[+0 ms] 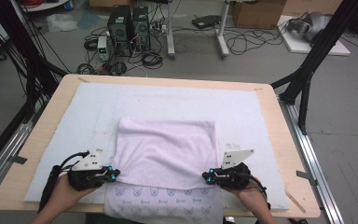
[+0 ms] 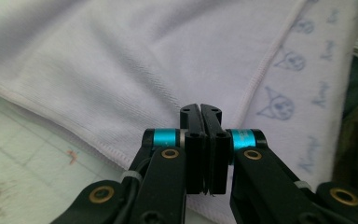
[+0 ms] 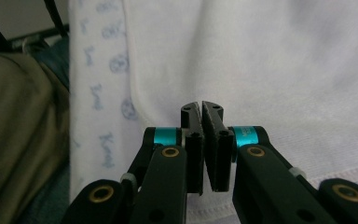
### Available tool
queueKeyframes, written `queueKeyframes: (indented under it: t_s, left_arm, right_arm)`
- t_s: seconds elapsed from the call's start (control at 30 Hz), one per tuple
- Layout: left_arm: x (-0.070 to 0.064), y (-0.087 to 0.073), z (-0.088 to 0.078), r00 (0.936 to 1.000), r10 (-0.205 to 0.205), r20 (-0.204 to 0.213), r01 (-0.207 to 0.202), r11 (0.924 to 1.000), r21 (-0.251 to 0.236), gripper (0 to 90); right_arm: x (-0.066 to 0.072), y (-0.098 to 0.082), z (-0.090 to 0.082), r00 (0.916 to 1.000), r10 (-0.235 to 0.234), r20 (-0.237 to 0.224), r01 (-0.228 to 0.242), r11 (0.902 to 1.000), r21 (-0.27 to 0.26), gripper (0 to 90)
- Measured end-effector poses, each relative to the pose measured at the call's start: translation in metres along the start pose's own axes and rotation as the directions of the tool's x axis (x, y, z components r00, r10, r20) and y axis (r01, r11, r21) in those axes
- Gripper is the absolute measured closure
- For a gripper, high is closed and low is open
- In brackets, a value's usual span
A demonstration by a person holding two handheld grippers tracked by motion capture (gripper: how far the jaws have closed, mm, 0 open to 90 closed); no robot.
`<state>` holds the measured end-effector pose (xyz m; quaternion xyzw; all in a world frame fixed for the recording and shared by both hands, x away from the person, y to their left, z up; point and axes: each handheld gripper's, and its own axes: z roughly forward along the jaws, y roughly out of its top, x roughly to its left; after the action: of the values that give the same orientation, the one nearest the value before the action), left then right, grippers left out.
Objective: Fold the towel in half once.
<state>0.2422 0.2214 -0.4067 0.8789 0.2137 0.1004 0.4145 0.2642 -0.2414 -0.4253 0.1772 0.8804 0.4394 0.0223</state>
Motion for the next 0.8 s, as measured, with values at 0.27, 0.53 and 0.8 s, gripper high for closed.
queueKeyframes:
  t_s: [0.27, 0.53, 0.8]
  left_arm:
    - [-0.036, 0.002, -0.042, 0.9992, 0.025, 0.032, -0.023, 0.9976, -0.065, 88.0]
    - [-0.031, -0.001, -0.031, 0.9989, 0.032, 0.035, -0.030, 0.9972, -0.069, 67.9]
    - [0.023, 0.012, 0.000, 0.9969, -0.020, -0.076, 0.014, 0.9966, -0.081, 60.1]
  right_arm:
    - [0.032, 0.008, -0.034, 0.9981, -0.048, -0.039, 0.044, 0.9944, -0.096, 87.5]
    - [0.028, 0.005, -0.035, 0.9976, -0.027, -0.063, 0.022, 0.9968, -0.076, 75.1]
    - [-0.030, 0.025, -0.014, 0.9985, 0.027, 0.048, -0.026, 0.9995, -0.018, 63.9]
